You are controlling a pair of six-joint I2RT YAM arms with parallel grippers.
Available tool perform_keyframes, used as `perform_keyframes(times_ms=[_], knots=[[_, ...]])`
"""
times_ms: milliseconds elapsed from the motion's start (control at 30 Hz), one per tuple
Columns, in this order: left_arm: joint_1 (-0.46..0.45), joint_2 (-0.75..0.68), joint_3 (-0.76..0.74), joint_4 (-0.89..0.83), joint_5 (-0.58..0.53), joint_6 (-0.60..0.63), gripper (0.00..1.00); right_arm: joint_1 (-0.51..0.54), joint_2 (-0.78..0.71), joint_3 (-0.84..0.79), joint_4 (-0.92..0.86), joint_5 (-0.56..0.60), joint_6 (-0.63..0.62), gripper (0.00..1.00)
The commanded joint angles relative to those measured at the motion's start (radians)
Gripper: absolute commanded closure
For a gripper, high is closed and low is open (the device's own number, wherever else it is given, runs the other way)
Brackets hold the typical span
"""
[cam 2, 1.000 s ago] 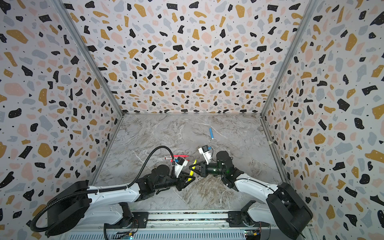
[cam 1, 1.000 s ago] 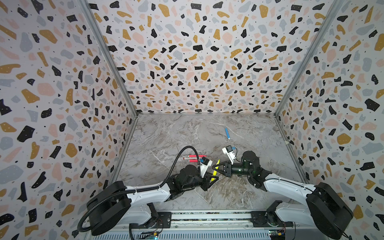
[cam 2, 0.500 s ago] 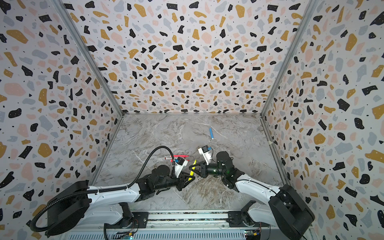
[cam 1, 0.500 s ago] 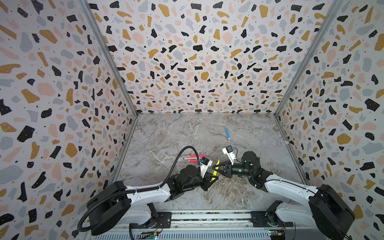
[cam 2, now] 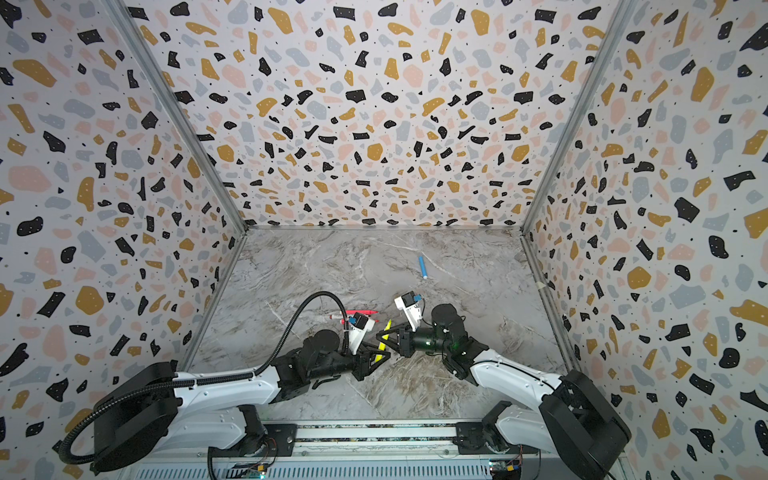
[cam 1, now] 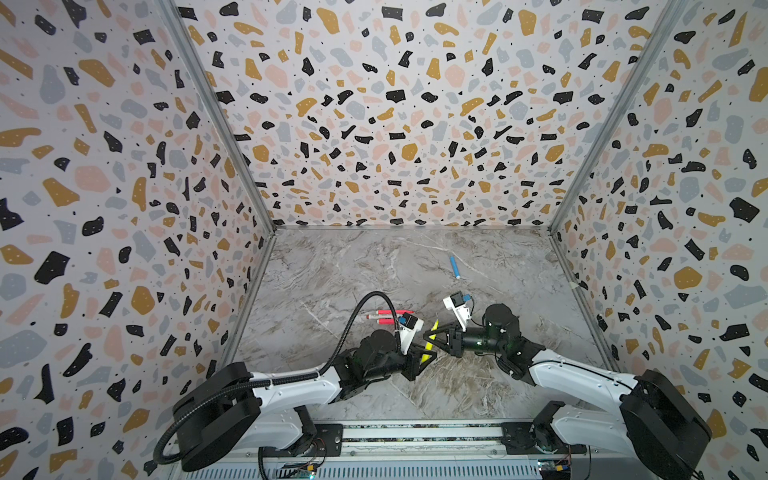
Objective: Insert the pens into the pen caps
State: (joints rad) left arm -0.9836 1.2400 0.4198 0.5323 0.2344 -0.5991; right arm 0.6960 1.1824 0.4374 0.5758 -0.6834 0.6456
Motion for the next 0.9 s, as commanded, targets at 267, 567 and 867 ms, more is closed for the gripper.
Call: perform_keyframes(times_ms=[267,567,867], knots=[[-0.002,-0.041,0.030,-0.006,-0.037,-0.001,0.76,0.013,-0.012,0.026,-0.011,0.016,-0.033,0.93],[-0.001,-0.045,0.029,-0.010,-0.057,0.000,0.91,0.020,-0.009,0.037,-0.025,0.024,-0.040,0.93],[0.001,-0.086,0.009,-0.022,-0.108,0.010,0.98,0.022,-0.052,0.044,-0.072,0.058,-0.050,0.51]])
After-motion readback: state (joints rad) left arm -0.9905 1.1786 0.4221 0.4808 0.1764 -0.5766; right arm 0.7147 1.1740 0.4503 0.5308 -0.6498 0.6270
